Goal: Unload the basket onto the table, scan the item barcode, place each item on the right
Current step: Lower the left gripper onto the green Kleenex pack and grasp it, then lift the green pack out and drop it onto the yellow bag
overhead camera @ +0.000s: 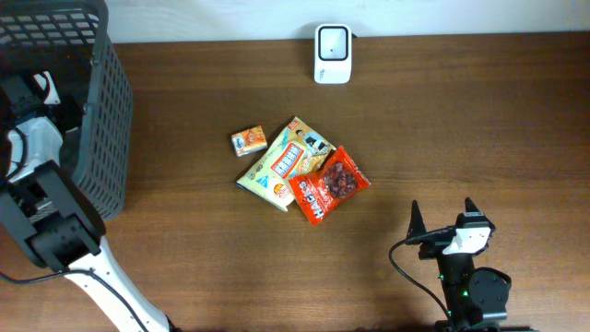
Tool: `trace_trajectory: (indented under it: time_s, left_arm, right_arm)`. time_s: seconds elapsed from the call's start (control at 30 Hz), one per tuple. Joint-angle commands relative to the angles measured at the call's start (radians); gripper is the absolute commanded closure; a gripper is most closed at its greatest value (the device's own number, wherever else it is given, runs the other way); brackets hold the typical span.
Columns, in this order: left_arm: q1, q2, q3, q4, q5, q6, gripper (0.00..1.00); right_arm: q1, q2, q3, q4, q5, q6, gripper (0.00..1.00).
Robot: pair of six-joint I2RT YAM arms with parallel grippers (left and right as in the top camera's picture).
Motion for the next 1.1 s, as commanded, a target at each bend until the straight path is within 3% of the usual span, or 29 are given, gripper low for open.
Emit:
trace_trajectory:
  time_s: [0.0, 0.4, 0.6, 0.73, 0.83, 0.9, 1.07]
  left_arm:
    - [0.005, -0.093, -0.018, -0.017, 0.008, -0.005, 1.0]
    - [0.004, -0.431, -0.018, -0.095, 0.025, -0.006, 1.0]
    - [0.004, -0.647, -0.018, -0.101, 0.33, -0.022, 1.0]
    - [-0.017, -0.794, -0.018, -0.172, 0.581, -0.266, 1.0]
    - [-0.09, -0.831, -0.018, -0.261, 0.697, -0.284, 1.0]
    - [-0.201, -0.825, -0.019, -0.368, 0.706, -0.283, 1.0]
    - [-0.42, -0.773, -0.038, -0.467, 0.705, -0.283, 1.0]
  right_arm:
    - [0.006, -0.005, -0.005, -0.007, 0.008, 0.01, 0.02]
    - [0.006, -0.005, -0.005, -0.007, 0.008, 0.01, 0.02]
    - [0.006, -0.005, -0.005, -0.007, 0.008, 0.01, 0.02]
    - [0.006, -0.005, -0.005, -0.007, 0.008, 0.01, 0.02]
    - [0.006, -0.005, -0.005, -0.007, 0.008, 0.01, 0.02]
    - [0.006, -0.005, -0.005, -0.007, 0.008, 0.01, 0.02]
    - [0.006, -0.005, -0.005, -0.007, 0.008, 0.01, 0.02]
